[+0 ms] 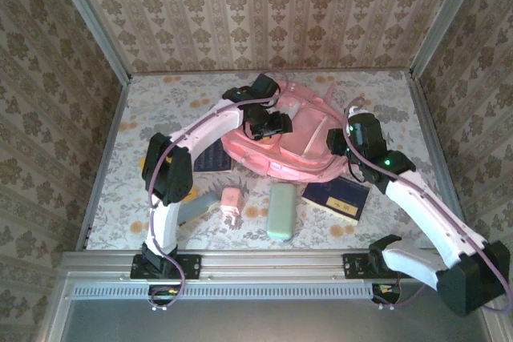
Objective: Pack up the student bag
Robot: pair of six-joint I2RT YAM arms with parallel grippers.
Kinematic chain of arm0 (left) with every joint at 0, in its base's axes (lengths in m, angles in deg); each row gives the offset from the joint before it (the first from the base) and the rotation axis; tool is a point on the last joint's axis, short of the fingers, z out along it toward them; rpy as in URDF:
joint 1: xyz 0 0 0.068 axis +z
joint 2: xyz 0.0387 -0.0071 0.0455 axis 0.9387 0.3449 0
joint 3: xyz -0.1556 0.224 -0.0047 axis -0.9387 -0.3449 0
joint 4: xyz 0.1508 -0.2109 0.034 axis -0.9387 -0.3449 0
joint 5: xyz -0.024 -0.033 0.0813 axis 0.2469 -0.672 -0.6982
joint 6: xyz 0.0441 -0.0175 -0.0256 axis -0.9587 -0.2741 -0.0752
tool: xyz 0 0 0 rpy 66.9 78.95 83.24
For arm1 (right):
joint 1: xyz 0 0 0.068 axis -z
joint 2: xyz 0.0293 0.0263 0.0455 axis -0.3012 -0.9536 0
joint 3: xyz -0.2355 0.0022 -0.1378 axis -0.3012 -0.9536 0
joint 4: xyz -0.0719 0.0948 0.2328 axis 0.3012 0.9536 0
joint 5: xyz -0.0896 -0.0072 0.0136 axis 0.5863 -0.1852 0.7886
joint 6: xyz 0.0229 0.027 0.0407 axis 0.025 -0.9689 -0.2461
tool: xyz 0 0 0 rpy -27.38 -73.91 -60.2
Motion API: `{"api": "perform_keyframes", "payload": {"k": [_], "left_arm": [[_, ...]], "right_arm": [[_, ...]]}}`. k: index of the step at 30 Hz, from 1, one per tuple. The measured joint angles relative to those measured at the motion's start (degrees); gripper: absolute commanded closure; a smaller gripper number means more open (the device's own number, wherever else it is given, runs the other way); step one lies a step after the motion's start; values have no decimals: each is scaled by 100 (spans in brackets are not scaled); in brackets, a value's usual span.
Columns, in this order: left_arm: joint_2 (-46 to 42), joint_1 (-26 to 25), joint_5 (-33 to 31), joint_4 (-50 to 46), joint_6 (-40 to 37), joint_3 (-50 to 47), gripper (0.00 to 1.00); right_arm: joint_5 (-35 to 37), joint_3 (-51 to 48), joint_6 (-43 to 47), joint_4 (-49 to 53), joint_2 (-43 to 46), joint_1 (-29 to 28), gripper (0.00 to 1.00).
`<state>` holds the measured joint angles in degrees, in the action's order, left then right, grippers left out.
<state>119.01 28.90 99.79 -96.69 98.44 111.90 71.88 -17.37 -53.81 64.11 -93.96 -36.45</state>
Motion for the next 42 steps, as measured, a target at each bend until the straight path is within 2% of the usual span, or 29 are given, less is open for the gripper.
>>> {"api": "perform_keyframes", "payload": {"k": [3, 11, 17, 21, 28, 34, 42], "left_arm": [[295, -39, 52, -114, -76, 208, 33], [643, -35, 90, -262, -267, 424, 30], [656, -28, 109, -192, -306, 372, 29], [662, -24, 157, -118, -306, 297, 29], [669, 44, 413, 109, -275, 118, 30], [680, 122, 833, 428, -214, -39, 35], [678, 87, 1088, 758, -293, -192, 45]], "right_arm": [[-527, -2, -400, 50, -710, 286, 63], [-1462, 197, -966, -28, -2201, 420, 55], [-1816, 72, -1370, -431, -2398, 586, 45], [-1967, -133, -1648, -745, -2341, 675, 44], [-2280, -437, -2070, -1224, -2253, 863, 52], [-2529, -461, -2280, -1563, -2671, 984, 67], [-2702, -479, -2304, -1794, -2898, 1060, 73]]}}
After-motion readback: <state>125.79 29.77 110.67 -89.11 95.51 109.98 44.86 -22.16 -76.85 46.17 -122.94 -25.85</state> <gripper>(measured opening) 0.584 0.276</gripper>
